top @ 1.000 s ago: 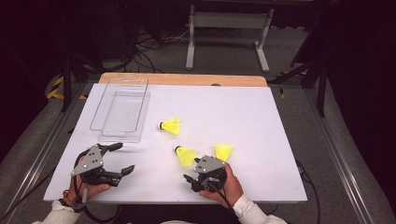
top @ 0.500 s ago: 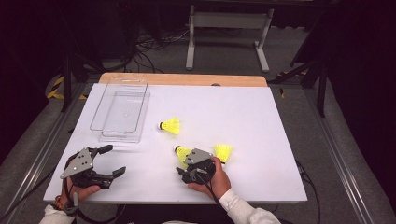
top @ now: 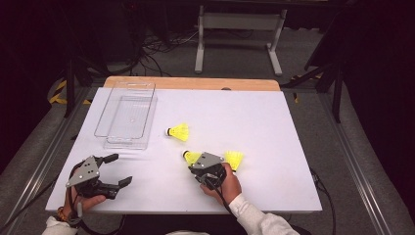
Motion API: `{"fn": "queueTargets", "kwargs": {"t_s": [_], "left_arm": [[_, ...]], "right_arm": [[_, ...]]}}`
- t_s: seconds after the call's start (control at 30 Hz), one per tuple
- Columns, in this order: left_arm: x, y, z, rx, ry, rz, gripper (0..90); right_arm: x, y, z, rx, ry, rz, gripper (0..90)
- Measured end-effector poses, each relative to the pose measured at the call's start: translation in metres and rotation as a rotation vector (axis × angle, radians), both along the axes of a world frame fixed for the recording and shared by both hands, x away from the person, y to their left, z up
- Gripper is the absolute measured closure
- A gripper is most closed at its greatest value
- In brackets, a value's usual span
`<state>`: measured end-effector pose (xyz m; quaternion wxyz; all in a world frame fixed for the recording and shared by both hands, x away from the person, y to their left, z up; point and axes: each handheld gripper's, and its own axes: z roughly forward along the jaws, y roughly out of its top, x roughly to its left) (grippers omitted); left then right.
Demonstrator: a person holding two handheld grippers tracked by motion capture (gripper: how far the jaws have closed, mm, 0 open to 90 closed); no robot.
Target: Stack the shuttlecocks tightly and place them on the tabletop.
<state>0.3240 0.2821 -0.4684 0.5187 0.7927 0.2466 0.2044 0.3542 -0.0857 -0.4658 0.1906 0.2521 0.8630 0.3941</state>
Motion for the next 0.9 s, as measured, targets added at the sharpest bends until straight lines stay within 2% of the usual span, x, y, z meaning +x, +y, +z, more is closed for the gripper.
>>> {"fn": "queueTargets", "kwargs": {"t_s": [0.03,0.2,0.37,0.57,0.63,0.7,0.9], "left_arm": [[0.000,0.000,0.000,0.010,0.002,-0.001,10.0],[-0.001,0.002,0.000,0.002,-0.005,0.009,10.0],[0.001,-0.001,0.000,0.007,-0.008,0.017,10.2],[0.006,-0.004,-0.001,-0.018,0.010,0.020,10.4],[0.006,-0.006,-0.002,-0.010,0.014,0.016,10.4],[0.005,-0.009,-0.001,0.005,0.003,0.010,10.4],[0.005,-0.010,0.002,-0.002,-0.010,0.009,10.4]], "right_arm": [[0.000,0.000,0.001,0.001,-0.005,0.004,88.9],[-0.001,-0.003,0.005,-0.006,-0.026,0.008,90.0],[-0.003,-0.003,0.007,-0.008,-0.029,0.020,90.0],[-0.004,-0.006,0.010,0.001,-0.033,0.048,90.0],[-0.005,-0.008,0.012,0.004,-0.039,0.049,90.0],[-0.007,-0.011,0.013,0.003,-0.047,0.051,90.0],[-0.011,-0.018,0.019,0.015,-0.065,0.045,90.0]]}}
